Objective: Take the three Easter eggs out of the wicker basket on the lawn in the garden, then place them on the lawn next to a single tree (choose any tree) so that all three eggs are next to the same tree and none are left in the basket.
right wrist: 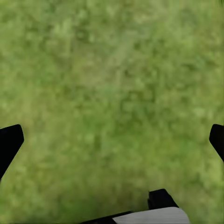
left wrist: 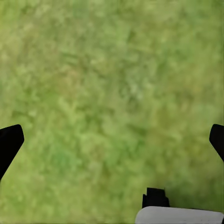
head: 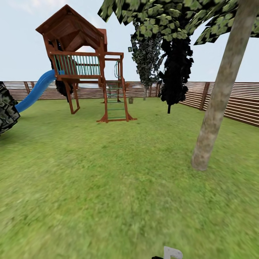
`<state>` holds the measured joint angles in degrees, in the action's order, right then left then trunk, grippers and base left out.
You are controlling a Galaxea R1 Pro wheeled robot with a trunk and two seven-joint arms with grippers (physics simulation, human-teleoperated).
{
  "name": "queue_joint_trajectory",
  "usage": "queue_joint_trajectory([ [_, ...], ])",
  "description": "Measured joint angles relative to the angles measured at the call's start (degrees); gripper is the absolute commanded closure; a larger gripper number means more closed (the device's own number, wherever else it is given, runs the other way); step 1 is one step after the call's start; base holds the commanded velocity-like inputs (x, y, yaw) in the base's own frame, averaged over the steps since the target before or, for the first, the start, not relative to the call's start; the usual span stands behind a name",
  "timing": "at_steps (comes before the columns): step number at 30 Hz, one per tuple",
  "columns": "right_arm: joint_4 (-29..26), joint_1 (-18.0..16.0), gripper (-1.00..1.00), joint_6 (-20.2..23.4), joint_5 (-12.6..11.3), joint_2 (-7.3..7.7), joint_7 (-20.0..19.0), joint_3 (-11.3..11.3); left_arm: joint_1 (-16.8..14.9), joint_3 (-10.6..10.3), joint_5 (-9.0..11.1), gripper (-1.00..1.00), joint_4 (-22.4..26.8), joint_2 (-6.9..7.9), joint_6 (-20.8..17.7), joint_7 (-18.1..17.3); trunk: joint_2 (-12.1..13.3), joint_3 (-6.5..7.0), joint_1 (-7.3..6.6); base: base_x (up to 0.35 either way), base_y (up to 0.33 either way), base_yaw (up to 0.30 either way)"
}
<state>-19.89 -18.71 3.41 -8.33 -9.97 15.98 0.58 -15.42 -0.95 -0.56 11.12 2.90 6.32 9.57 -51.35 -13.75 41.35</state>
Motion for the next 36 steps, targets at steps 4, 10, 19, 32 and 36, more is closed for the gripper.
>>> queue_joint_trajectory([
  [4,0.01,0.0,-1.0,0.0,0.0,0.0,0.0,0.0,0.0,0.0,0.0,-1.0,0.0,0.0,0.0,0.0,0.0,-0.35,0.0,0.222,0.0,0.0],
  [10,0.0,0.0,-1.0,-0.34,-0.01,0.0,0.0,0.0,0.0,0.0,0.0,-1.0,0.0,0.0,0.0,0.0,0.0,-0.91,0.0,0.222,0.0,0.0],
  [19,0.01,0.0,-1.0,-0.7,0.08,0.0,0.0,0.0,0.0,0.0,0.0,-1.0,0.0,0.0,0.0,0.0,0.0,-1.13,0.0,0.221,0.0,0.0],
  [32,0.04,0.01,-1.0,-0.7,-0.02,0.0,0.01,-0.01,-0.01,0.0,-0.01,-1.0,-0.01,0.0,0.0,0.0,0.0,-1.14,0.0,0.219,0.0,-0.11],
  [36,0.05,0.0,-1.0,-0.73,0.03,0.0,0.0,0.0,0.0,0.0,-0.04,-1.0,0.0,0.0,0.0,0.0,0.0,-1.14,0.0,0.218,0.0,-0.039],
])
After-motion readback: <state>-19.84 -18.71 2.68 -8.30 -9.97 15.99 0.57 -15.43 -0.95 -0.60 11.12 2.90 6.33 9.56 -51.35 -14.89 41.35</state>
